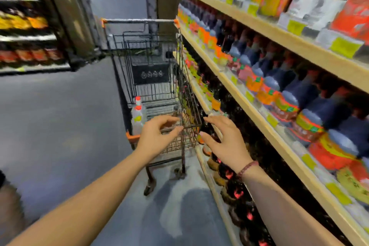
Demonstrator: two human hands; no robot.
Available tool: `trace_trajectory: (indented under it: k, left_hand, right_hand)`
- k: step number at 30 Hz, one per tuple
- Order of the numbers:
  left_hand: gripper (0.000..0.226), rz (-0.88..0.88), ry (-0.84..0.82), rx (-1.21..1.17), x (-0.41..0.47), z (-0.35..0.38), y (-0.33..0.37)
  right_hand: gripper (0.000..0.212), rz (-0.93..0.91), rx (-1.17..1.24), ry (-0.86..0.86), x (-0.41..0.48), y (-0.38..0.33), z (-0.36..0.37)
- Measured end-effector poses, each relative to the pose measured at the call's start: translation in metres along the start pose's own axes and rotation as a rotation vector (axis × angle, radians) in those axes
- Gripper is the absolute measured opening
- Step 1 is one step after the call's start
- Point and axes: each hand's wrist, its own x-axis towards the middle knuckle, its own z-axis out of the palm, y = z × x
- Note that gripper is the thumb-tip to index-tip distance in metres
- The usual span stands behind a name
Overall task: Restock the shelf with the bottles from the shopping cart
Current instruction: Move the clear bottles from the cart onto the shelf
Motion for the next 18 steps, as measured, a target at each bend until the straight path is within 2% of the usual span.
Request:
trace_trajectory:
  k: [9,16,18]
  left_hand:
    - [0.026,-0.296,0.199,0.006,0.057,-0.021,-0.077]
    - [0.034,-0.545,0.258,-0.001,0.091,-0.019,-0.118]
    - [0.029,-0.604,0.286,0.018,0.097,-0.02,-0.131]
  right_hand:
    - [0.038,-0.125,0.11,-0.245,0.126,0.02,0.071]
    - [0.035,-0.17,0.178,-0.42,0.202,0.032,0.122]
    - [0.034,-0.149,0.175,-0.451,0.216,0.032,0.144]
